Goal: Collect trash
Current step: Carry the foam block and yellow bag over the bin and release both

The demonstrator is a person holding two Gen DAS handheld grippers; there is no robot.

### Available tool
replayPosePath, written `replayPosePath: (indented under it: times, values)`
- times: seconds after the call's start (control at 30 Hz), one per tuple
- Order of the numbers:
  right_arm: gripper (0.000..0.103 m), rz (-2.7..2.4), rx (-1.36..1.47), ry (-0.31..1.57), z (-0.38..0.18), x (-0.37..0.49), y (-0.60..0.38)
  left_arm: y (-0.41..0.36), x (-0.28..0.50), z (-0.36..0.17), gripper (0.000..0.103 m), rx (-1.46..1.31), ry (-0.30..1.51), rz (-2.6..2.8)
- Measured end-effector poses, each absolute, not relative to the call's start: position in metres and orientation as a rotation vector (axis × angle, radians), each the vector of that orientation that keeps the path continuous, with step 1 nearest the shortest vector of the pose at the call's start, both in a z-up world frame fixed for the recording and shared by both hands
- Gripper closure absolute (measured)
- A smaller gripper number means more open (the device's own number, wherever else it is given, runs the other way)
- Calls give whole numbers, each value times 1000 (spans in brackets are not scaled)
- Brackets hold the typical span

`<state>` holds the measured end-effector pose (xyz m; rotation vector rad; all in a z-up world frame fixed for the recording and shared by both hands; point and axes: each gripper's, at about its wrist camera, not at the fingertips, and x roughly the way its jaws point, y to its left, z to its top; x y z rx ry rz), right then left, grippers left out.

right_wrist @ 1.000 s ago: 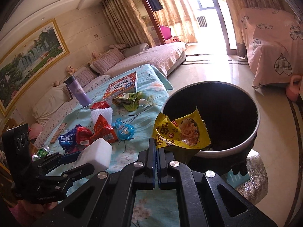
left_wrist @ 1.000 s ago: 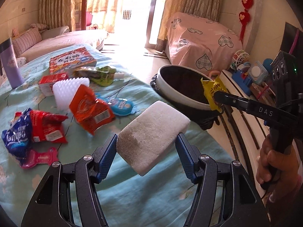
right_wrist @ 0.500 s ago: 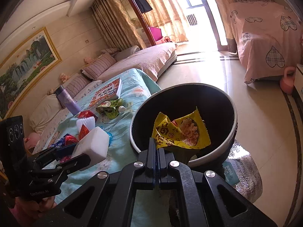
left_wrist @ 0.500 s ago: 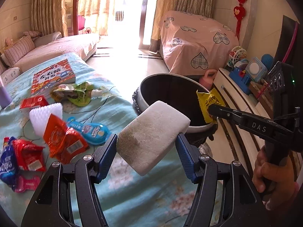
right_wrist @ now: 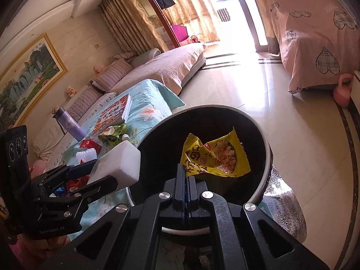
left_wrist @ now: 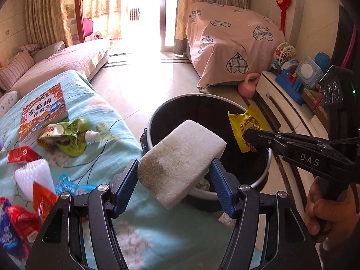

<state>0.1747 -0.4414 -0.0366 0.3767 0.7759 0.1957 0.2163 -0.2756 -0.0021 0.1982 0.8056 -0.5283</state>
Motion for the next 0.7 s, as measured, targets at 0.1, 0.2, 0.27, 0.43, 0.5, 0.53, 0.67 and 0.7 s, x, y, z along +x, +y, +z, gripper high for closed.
replayPosePath:
  times: [0.1,0.2,0.27,0.43,0.5,0.53,0.67,0.7]
  values:
    - [102,196,379,787,-37,180,-446,-283,222,-4,36,216,815,-532]
    - [97,200,388,797,-39,185,-450,-287,227,-7,33,222,829,-536]
    - [97,205,396,808,-41,188,-453,-289,228,-8,30,227,841,-529]
    - [91,207,404,826,-44,190,-454,-283,225,-6,22,214,837,-523]
    - [82,202,408,823,-43,189,-454,-280,223,-4,21,202,835,-525]
    - [74,201,412,820,-43,189,-453,-278,223,-4,21,195,835,-524]
    - [67,201,420,817,-41,185,-451,-266,216,-2,21,165,833,-520]
    - [66,201,421,815,-40,183,-450,-262,213,-2,21,156,833,-516]
